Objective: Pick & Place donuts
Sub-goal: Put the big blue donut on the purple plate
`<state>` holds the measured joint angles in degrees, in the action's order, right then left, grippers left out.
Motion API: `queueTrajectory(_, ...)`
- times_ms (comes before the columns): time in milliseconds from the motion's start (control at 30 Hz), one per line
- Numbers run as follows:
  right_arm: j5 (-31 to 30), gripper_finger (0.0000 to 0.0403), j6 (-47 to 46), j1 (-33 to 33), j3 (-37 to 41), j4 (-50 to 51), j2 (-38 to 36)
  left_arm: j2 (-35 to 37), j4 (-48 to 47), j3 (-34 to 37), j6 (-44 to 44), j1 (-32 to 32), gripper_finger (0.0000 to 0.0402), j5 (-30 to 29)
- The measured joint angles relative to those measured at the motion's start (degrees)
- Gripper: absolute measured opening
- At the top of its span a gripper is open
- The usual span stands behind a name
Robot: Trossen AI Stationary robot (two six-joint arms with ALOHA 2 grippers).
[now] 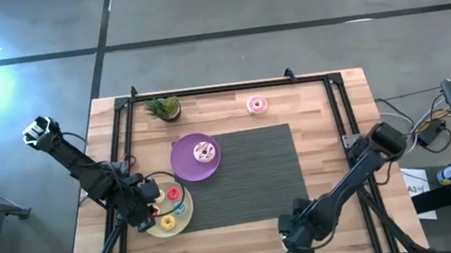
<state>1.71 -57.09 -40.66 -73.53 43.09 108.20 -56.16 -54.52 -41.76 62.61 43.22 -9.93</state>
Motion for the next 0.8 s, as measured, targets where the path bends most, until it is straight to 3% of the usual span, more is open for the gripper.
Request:
queueTrajectory(333, 5.4, 0.0225, 0.8, 0.5, -0.1, -0.9, 4.9, 0.0, 0.1, 0.0, 0.7, 0.0, 0.0129, 0.0)
queueTrajectory(467, 3.7, 0.0167, 0.0, 2.6, 0.2, -2.7, 3.7, 0.0, 0.1, 0.0, 0.9, 0.0, 0.0129, 0.0)
queueTrajectory(667, 2.1, 0.0038, 6.8, 10.8, 0.9, -6.9, 1.9, 0.0, -1.0, 0.0, 4.0, 0.0, 0.0129, 0.0)
queueTrajectory(800, 1.3, 0.0020, 14.1, 18.7, 1.0, -10.8, 0.8, 0.4, -1.7, -0.3, 7.8, 0.4, 0.0129, 0.2)
